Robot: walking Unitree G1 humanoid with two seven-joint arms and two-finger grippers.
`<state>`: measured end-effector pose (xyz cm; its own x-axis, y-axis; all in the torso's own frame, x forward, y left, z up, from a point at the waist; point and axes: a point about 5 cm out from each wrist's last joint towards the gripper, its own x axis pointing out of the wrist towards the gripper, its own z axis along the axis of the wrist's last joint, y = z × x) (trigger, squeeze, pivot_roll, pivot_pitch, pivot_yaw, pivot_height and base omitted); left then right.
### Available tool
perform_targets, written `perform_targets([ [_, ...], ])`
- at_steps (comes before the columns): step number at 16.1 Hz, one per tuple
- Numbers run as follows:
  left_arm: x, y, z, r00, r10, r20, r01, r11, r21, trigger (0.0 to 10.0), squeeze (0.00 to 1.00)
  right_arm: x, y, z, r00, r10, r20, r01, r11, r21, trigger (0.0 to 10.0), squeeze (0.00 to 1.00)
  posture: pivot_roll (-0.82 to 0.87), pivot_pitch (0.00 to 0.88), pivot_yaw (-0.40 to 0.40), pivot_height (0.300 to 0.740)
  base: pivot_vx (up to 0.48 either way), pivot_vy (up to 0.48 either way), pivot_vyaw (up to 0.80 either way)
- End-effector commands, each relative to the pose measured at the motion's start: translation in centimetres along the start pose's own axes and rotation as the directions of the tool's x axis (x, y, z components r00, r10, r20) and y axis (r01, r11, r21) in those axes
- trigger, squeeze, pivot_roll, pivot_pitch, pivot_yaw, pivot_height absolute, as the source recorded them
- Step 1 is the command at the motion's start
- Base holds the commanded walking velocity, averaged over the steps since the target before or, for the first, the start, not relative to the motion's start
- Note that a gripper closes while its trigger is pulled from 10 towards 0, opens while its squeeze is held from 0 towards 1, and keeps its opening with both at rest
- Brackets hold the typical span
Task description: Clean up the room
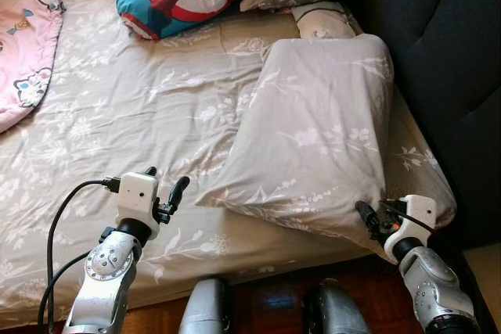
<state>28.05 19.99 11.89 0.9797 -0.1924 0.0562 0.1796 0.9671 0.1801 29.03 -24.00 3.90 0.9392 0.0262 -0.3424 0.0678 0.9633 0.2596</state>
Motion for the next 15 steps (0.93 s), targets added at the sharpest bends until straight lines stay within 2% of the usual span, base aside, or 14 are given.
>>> perform_targets([
  [1,-0.4,0.1,-0.9,0.999,-0.002,-0.035,0.003,1.000,0.024,10.0,0.00,-0.3,-0.2,-0.4,1.000,-0.009,-0.015,0.009,1.000,0.002,10.0,1.00,0.03,0.245,0.081,0.671,0.000,0.000,0.00],
  [4,-0.4,0.0,-0.9,0.999,-0.010,-0.035,0.011,1.000,0.028,10.0,0.00,-0.5,0.4,-1.3,0.996,0.038,-0.074,-0.037,0.999,0.016,10.0,1.00,0.03,0.234,0.082,0.671,0.000,0.000,0.00],
  [6,-0.4,-0.1,-0.8,0.999,-0.019,-0.034,0.020,0.999,0.030,10.0,0.00,-0.7,0.6,-1.9,0.994,0.065,-0.091,-0.060,0.996,0.062,10.0,1.00,0.03,0.231,0.084,0.671,0.000,0.000,0.00],
  [9,-0.7,-0.1,-0.8,0.999,-0.023,-0.035,0.024,0.999,0.033,10.0,0.00,-0.7,-0.3,-2.9,0.990,-0.028,-0.141,0.035,0.998,0.043,10.0,1.00,0.04,0.240,0.087,0.671,0.000,0.000,0.00],
  [10,-0.8,0.0,-0.9,0.999,-0.023,-0.038,0.025,0.999,0.034,10.0,0.00,-0.7,-0.6,-3.1,0.986,-0.060,-0.154,0.068,0.996,0.050,10.0,0.60,0.04,0.246,0.090,0.671,0.000,0.000,0.00],
  [11,-1.0,0.0,-0.9,0.999,-0.028,-0.044,0.030,0.999,0.038,10.0,0.00,-0.7,-1.0,-3.3,0.981,-0.098,-0.170,0.109,0.992,0.057,10.0,0.00,0.05,0.259,0.094,0.671,0.000,0.000,0.00],
  [15,-1.5,0.0,-0.9,0.998,-0.035,-0.056,0.037,0.998,0.042,10.0,0.00,-0.4,-0.3,-4.7,0.975,-0.063,-0.211,0.097,0.983,0.155,10.0,0.00,0.07,0.292,0.110,0.671,0.000,0.000,0.00],
])
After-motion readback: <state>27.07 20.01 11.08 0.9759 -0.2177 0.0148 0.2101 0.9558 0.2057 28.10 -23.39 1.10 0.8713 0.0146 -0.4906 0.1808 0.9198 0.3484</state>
